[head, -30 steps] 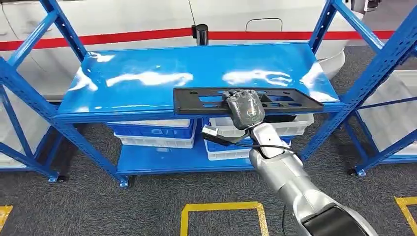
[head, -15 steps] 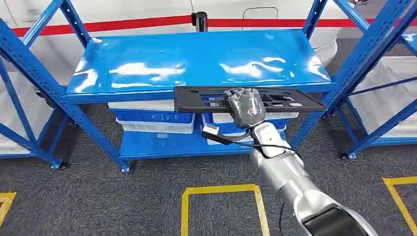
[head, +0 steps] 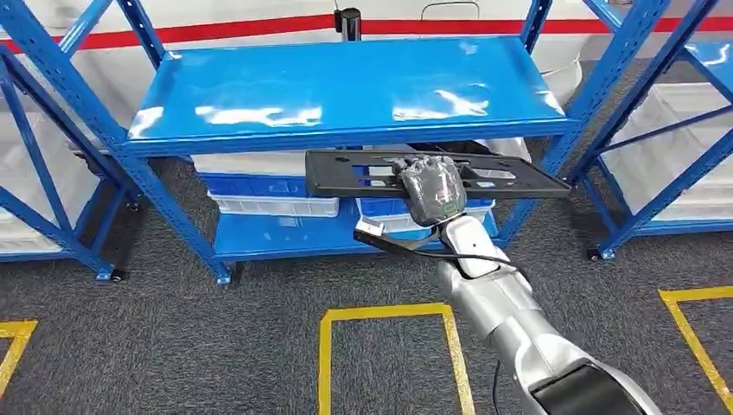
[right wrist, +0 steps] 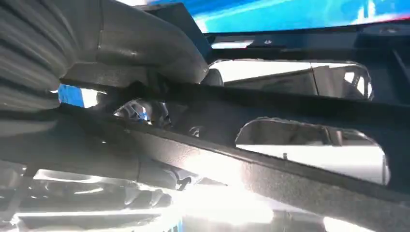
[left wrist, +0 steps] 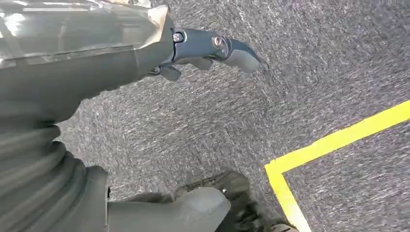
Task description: Take the parts from the cabinet and place them on the table.
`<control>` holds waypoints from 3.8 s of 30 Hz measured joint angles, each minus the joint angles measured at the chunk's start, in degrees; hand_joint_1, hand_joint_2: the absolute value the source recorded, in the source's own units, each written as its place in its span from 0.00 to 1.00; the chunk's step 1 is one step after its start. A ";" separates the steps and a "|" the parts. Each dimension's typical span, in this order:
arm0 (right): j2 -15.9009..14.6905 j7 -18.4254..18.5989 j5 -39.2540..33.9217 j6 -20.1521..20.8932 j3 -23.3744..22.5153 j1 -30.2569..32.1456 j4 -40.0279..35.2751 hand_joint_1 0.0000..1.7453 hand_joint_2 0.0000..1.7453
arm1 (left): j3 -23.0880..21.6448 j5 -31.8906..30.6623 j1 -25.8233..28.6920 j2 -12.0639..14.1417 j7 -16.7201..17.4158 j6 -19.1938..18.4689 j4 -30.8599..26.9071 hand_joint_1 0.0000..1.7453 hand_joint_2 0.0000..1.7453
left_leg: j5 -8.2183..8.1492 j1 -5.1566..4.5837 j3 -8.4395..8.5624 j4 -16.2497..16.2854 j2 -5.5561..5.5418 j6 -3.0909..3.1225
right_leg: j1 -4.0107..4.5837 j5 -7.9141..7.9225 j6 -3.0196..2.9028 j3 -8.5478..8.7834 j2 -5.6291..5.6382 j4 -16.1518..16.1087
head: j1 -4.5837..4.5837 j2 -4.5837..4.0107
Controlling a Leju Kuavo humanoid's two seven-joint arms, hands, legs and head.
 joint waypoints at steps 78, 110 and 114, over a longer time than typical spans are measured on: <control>-2.97 -3.41 -3.74 0.46 -5.25 -1.94 1.92 1.00 1.00 | 1.95 0.61 -0.28 -0.13 -0.87 -1.18 -0.02 0.00 1.00 | 12.35 0.02 -11.55 -0.47 1.57 0.18 | -0.29 -9.10 1.01 7.96 0.36 1.22 | 0.06 0.00; -3.72 -3.65 -3.58 0.04 -6.58 -1.63 1.99 1.00 1.00 | 1.99 -0.37 -0.66 -0.15 -0.85 -2.32 -0.20 0.00 1.00 | 11.53 -0.88 -12.40 -0.17 1.24 0.44 | 0.39 -10.74 -0.10 8.36 0.36 1.14 | 0.33 0.00; -3.69 -3.65 -3.58 0.04 -6.58 -1.63 1.99 1.00 1.00 | 1.99 -0.37 -0.67 -0.15 -0.87 -2.32 -0.20 0.00 1.00 | 11.60 -0.91 -12.41 -0.23 1.17 0.42 | 0.33 -10.71 -0.14 8.41 0.35 1.08 | 0.24 0.00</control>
